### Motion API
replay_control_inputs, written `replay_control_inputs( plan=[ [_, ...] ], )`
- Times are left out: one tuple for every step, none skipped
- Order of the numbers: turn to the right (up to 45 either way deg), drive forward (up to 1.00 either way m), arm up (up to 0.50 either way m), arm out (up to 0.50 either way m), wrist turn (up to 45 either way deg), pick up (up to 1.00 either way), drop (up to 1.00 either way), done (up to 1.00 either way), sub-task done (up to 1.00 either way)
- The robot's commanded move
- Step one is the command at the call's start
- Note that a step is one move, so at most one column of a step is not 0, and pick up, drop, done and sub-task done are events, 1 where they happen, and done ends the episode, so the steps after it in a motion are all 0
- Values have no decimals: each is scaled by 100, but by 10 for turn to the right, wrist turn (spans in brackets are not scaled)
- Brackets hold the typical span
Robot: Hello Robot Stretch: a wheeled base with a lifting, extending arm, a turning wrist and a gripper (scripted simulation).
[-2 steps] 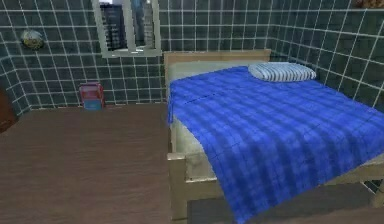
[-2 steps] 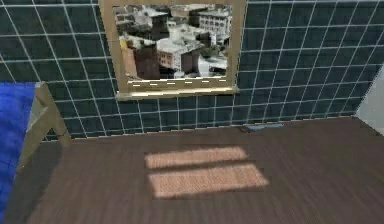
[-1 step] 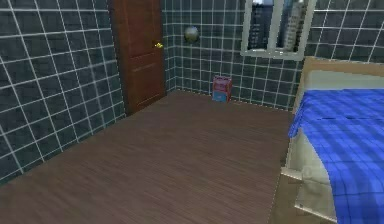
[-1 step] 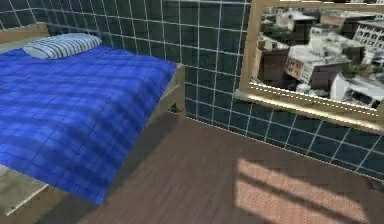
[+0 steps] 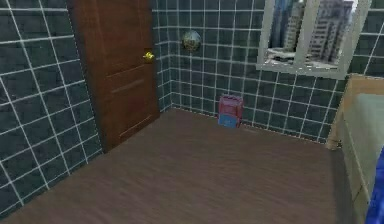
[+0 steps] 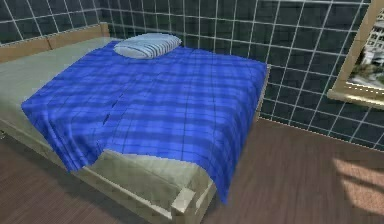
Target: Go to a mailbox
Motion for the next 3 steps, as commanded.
replay_control_inputs(
  plan=[
    [240,0,0,0,0,0,0,0,0],
    [0,100,0,0,0,0,0,0,0],
    [30,0,0,0,0,0,0,0,0]
  ],
)
